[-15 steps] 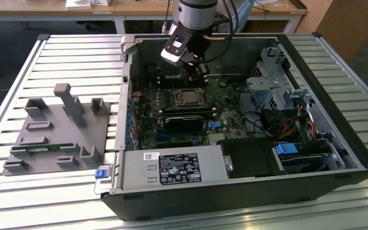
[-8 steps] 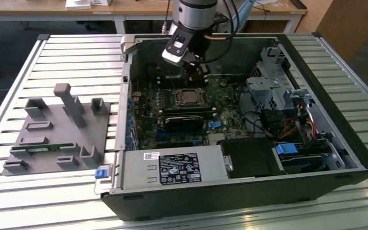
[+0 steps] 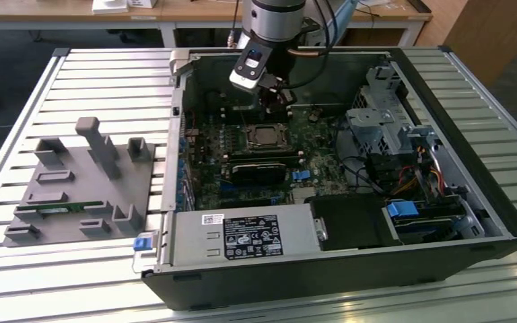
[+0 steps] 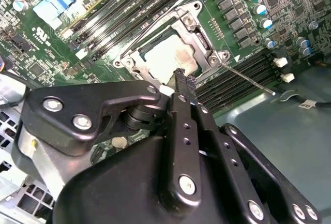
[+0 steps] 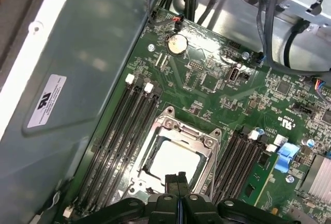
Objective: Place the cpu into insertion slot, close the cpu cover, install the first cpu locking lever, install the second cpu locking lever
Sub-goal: 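Install the first cpu locking lever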
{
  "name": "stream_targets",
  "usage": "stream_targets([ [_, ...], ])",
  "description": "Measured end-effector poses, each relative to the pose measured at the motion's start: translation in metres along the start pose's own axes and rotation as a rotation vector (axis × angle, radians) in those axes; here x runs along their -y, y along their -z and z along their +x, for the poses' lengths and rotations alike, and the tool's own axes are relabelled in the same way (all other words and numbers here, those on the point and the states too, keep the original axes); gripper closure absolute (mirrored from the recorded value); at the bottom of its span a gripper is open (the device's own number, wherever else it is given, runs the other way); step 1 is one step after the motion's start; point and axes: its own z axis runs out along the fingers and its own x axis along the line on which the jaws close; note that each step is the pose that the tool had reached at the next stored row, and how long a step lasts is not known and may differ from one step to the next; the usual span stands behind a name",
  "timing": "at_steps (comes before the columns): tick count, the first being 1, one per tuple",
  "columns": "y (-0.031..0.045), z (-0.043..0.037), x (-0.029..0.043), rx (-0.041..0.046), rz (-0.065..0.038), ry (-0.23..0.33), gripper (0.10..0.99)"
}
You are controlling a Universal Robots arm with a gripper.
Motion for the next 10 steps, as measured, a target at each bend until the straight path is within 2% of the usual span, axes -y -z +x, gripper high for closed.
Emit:
stream_targets([
  [10, 0.0, 0.0, 0.0, -0.0003, 0.0, 0.045, 0.98],
])
